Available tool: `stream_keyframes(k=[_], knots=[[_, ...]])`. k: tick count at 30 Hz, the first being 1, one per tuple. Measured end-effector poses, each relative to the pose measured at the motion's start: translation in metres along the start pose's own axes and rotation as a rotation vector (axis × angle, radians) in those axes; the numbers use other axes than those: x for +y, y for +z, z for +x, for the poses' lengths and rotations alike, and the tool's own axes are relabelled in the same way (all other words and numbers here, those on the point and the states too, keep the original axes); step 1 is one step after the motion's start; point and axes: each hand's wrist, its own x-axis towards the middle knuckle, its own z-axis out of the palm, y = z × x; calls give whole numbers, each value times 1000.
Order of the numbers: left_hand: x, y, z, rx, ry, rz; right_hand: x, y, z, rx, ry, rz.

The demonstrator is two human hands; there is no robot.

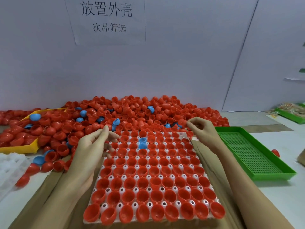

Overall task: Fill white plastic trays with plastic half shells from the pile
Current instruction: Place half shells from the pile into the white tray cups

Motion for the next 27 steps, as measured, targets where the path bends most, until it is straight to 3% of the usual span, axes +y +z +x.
stream_keyframes(k=[5, 13, 19, 22, 24, 27], knots=[[-1, 0, 0, 7, -6, 0, 1, -3, -2, -196, -122, -325], [0, -1, 0, -8, -2, 14, 11, 6, 1, -278, -154, -514], [-5, -3, 4, -19, 50, 129, 13, 10, 2, -155, -172, -492], [-11, -2, 4, -30, 265, 391, 6, 9, -1, -14, -216, -361], [-16, 1, 3, -106, 428, 553, 2, 8, -3, 58, -212, -302], [-24, 11, 4, -343, 444, 702, 1, 10, -7, 120, -199, -280]])
